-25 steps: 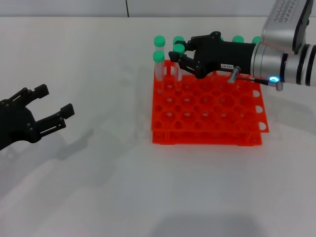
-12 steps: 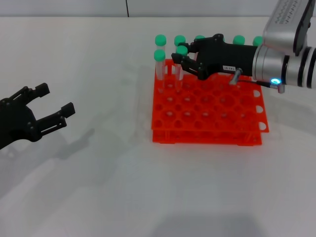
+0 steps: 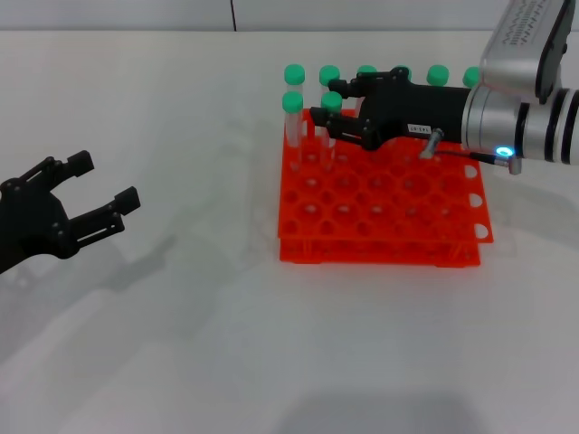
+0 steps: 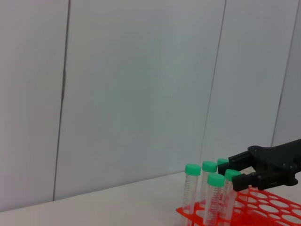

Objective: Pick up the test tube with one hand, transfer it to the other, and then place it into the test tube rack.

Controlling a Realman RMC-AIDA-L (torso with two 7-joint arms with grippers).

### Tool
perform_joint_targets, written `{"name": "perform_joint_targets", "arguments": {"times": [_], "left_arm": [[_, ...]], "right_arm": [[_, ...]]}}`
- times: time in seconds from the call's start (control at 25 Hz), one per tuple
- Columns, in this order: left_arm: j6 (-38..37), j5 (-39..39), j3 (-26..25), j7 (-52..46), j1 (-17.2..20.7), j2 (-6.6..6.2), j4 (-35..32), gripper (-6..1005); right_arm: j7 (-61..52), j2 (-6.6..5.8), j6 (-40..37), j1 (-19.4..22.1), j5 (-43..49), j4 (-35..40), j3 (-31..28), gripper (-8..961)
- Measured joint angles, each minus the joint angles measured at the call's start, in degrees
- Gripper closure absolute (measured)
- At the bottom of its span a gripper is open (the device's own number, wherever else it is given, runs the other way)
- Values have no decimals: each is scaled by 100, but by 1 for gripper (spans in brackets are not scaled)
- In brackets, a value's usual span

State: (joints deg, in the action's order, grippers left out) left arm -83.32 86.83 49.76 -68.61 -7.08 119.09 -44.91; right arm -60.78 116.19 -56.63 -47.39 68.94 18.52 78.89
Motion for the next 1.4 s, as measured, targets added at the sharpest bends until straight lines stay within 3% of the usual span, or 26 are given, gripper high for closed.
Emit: {"name": "perform_joint_targets", "arguments": {"times": [0.12,0.24,0.32,0.52,0.6,0.76,0.84,1.08,1.28,1.4], "left_arm": [[0,26,-3,-10,-13,0,0,119],[-3,44,-11,-25,1,0,-2,119],[-6,46,-11,-36,19,-4,-15,119],[-10,49,-9,-44,-13,-11,-30,119],[-15,51,-7,-54,-19,-37,-40,119],[-77,182,8,-151,-126,-130,-26,120],[-143,406,2,-258,-249,-178,-8,120],[-483,977,-3,-620,-649,-423,63,119],[-1036,1288,-4,-750,-1130,-717,384,119],[-1249,1541,-3,-851,-1372,-805,443,119]], "right_arm": [[-27,-10,-57,3,0,26,3,589],[-206,-40,-170,129,29,288,36,463],[-395,-88,-245,388,67,652,130,379],[-779,-230,-580,1452,433,1962,171,331],[-876,-322,-707,1692,499,2230,166,312],[-1135,-604,-1152,1823,566,2170,102,274],[-1108,-666,-1505,1871,609,1974,-176,225],[-939,-700,-2370,1941,1241,1692,-1018,79],[-864,-716,-2513,1949,1809,1680,-1063,79],[-824,-720,-2555,1930,2010,1620,-1046,79]]}}
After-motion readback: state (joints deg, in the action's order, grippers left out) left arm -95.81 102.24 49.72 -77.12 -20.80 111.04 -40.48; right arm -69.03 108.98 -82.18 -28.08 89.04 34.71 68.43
